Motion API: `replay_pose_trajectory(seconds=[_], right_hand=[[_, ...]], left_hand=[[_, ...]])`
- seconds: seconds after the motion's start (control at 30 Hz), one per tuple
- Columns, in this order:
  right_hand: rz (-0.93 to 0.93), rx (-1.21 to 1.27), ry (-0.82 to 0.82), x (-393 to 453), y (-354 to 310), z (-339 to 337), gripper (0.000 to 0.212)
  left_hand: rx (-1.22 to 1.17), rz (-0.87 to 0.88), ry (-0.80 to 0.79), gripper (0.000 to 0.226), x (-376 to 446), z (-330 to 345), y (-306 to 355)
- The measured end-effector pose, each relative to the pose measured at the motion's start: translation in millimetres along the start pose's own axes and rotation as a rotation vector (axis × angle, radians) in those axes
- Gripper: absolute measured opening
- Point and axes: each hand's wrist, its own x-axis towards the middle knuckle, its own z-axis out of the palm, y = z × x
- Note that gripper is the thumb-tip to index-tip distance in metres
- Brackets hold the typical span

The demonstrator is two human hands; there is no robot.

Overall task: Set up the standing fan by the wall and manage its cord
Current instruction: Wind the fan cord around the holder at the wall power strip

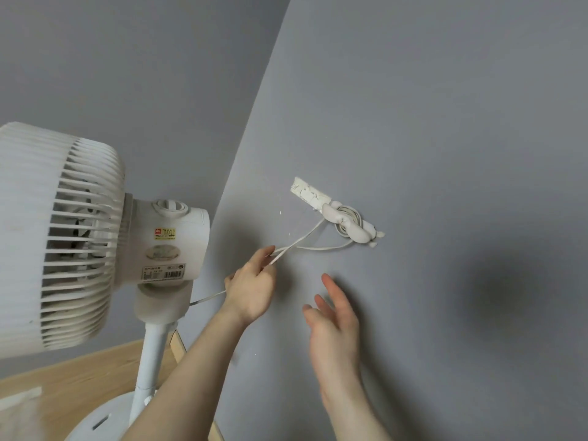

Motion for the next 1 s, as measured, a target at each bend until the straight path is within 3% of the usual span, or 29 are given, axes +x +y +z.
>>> replay_pose_trajectory(seconds=[0.4, 0.57, 0.8, 1.0], right_hand=[[-0.111, -0.006, -0.020, 5, -18, -35, 0.065], [-0.147, 0.039, -0.034, 6, -28, -43, 0.065], [-0.156, 0.067, -0.076, 8, -43, -54, 0.067], [-0.143, 0.135, -0.073, 5, -45, -62, 0.065]], left_hand=[[-0.277, -0.068, -0.031, 0.063, 13, -9, 11], [-0.235, -0.057, 0.018, 0.055, 36, -22, 55], [-0.363, -0.097, 0.013, 0.015, 50, -20, 128], [-0.387, -0.082, 0.013, 0.014, 54, -12, 167]])
